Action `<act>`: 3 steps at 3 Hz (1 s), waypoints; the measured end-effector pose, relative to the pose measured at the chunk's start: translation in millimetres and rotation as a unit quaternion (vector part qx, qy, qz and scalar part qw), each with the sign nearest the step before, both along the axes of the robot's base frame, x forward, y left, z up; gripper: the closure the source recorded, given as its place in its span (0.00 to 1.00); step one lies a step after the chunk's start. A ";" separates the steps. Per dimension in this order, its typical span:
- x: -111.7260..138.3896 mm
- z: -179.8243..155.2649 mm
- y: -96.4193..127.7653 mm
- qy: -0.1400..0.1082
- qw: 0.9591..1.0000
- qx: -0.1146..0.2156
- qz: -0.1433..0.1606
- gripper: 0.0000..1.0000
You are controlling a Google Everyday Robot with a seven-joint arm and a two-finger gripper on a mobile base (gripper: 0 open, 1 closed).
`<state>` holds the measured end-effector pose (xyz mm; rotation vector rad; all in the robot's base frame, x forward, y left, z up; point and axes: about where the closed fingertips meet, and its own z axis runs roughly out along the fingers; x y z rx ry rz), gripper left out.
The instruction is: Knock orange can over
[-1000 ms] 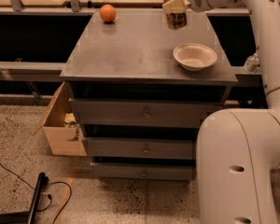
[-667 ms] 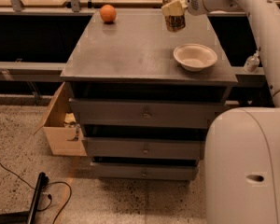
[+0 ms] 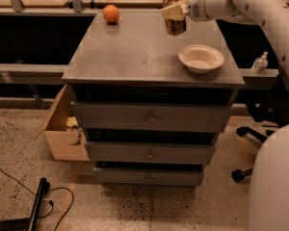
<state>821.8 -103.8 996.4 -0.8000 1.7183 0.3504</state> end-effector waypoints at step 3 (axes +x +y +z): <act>-30.6 -5.1 58.6 0.048 0.979 -0.172 0.102 1.00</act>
Offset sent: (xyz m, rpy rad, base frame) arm -0.0340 0.0536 0.0048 -0.4316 0.1436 0.2392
